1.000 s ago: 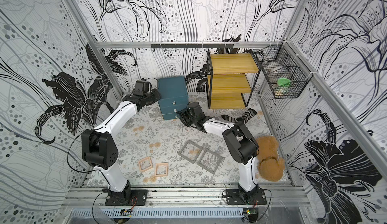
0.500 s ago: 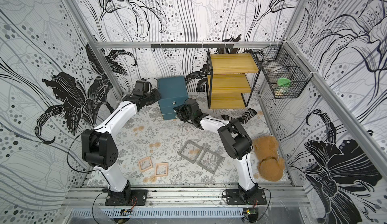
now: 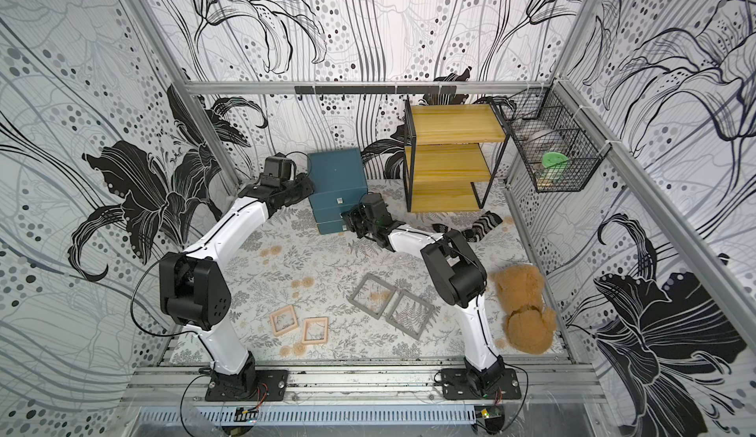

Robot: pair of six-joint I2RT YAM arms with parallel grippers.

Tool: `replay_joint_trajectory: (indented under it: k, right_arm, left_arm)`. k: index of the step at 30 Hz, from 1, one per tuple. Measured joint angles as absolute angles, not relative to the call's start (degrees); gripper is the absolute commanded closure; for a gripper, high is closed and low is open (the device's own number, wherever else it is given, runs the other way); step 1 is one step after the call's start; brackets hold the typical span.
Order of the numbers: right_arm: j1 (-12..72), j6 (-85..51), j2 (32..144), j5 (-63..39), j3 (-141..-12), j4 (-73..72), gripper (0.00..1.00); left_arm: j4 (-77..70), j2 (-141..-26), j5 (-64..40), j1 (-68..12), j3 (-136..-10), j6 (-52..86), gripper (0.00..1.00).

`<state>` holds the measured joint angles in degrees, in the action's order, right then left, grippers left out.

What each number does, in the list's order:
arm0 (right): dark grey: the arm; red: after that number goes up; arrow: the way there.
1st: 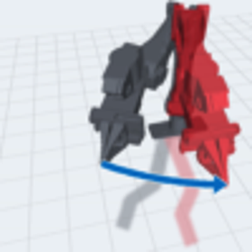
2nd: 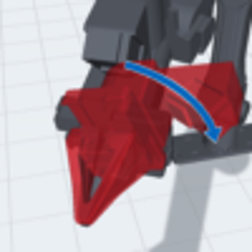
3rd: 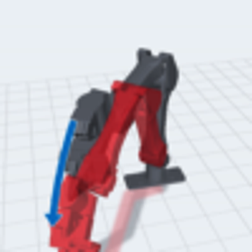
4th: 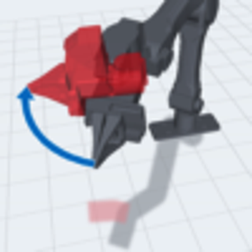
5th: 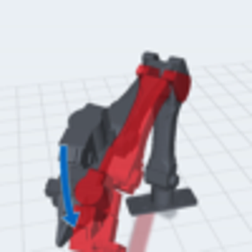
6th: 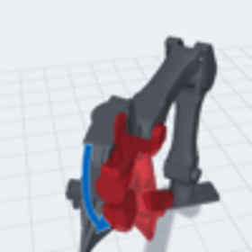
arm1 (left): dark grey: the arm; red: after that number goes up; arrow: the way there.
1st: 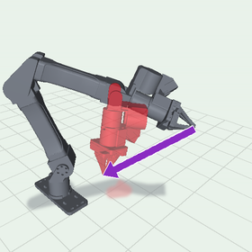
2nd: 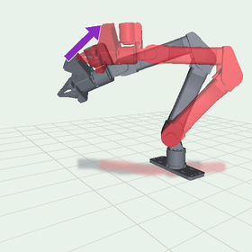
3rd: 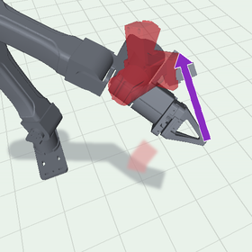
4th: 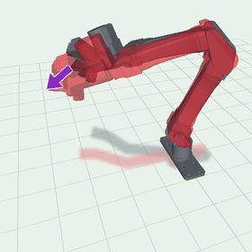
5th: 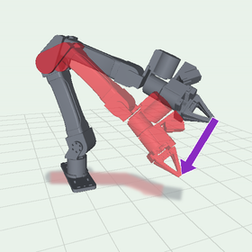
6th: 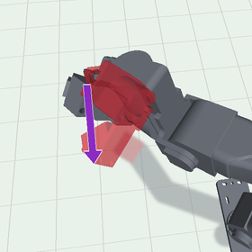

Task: Place the brooch boxes into the drawer by color
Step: Open the drawer in the storage box.

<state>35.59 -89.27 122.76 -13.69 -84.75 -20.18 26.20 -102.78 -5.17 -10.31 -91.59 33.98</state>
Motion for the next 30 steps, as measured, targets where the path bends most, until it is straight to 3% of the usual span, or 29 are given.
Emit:
replay_joint_trajectory:
  k: [4, 16, 30]
  right_arm:
    - [35.6, -89.6, 122.8, -13.5, -84.8, -20.2, 1.0]
    - [35.7, -90.0, 122.3, -13.2, -84.1, -20.3, 1.0]
    - [37.9, -90.8, 113.4, -13.2, -73.3, -19.2, 1.0]
  left_arm:
    - [26.2, -102.8, -5.2, -10.3, -91.6, 34.0, 0.68]
    - [26.3, -102.8, -5.2, -10.3, -91.7, 34.0, 0.68]
    - [26.7, -102.8, -5.2, -10.4, -91.9, 34.0, 0.68]
